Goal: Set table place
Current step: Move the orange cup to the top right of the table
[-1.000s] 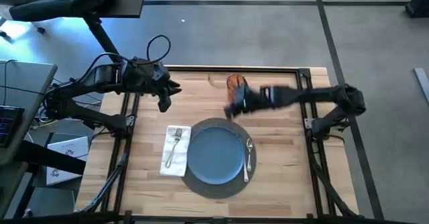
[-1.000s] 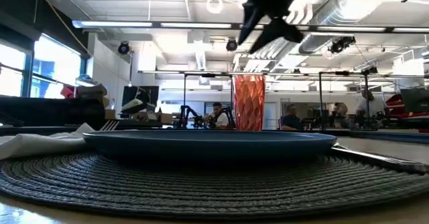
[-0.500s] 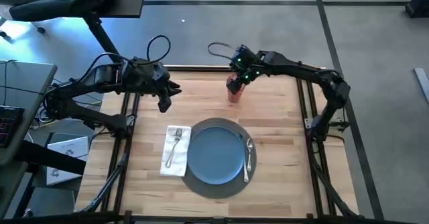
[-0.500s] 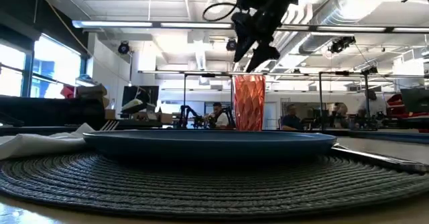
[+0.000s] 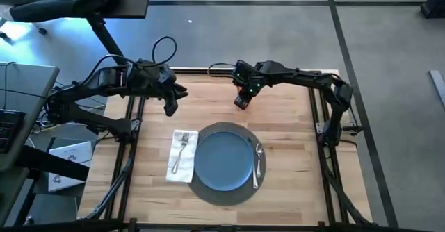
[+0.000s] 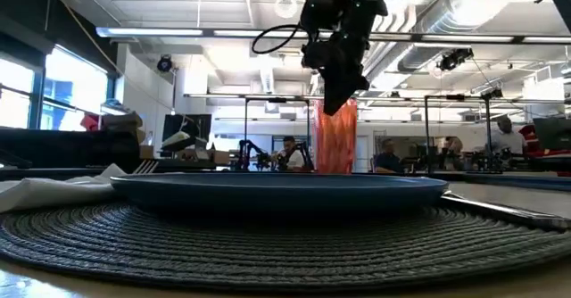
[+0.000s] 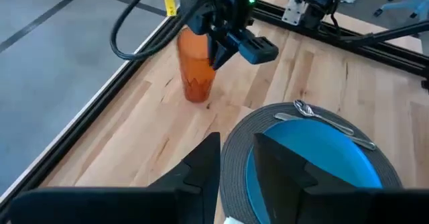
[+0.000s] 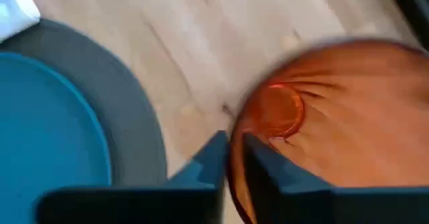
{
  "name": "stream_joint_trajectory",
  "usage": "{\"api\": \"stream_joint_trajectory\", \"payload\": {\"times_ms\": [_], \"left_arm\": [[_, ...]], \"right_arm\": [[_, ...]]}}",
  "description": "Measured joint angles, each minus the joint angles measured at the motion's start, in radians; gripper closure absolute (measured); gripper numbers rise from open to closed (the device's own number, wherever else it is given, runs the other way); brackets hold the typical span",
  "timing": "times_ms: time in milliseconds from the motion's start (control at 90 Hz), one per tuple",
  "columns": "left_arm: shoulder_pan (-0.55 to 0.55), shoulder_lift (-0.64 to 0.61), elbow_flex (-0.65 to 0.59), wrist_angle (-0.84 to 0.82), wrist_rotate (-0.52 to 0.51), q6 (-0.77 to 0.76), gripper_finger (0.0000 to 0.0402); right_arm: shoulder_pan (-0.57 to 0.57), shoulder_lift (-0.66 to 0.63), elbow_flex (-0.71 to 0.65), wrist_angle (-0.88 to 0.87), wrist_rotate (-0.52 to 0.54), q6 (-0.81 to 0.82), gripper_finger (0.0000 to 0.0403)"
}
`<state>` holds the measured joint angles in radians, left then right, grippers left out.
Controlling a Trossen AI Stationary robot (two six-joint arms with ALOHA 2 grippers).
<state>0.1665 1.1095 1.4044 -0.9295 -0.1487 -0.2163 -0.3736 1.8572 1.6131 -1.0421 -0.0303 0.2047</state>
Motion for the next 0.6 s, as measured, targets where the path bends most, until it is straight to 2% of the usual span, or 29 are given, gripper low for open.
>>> {"api": "stream_joint_trajectory", "payload": {"times_ms": [144, 300, 456, 600], "left_arm": [[0.0, 0.0, 0.0, -0.001, 0.001, 0.0, 0.0326], [0.0, 0.0, 0.0, -0.001, 0.002, 0.0, 0.0326], [0.0, 0.0, 0.0, -0.002, 0.011, 0.001, 0.0326], [0.0, 0.0, 0.0, -0.002, 0.011, 0.016, 0.0326]], "right_arm": [[0.053, -0.005, 0.032, -0.141, -0.002, 0.063, 0.0401], [0.151, -0.07, 0.042, -0.181, -0.068, 0.165, 0.0402], [0.243, -0.103, 0.042, -0.324, 0.035, 0.265, 0.0403], [0.287, -0.111, 0.042, -0.392, 0.062, 0.343, 0.0403]]}}
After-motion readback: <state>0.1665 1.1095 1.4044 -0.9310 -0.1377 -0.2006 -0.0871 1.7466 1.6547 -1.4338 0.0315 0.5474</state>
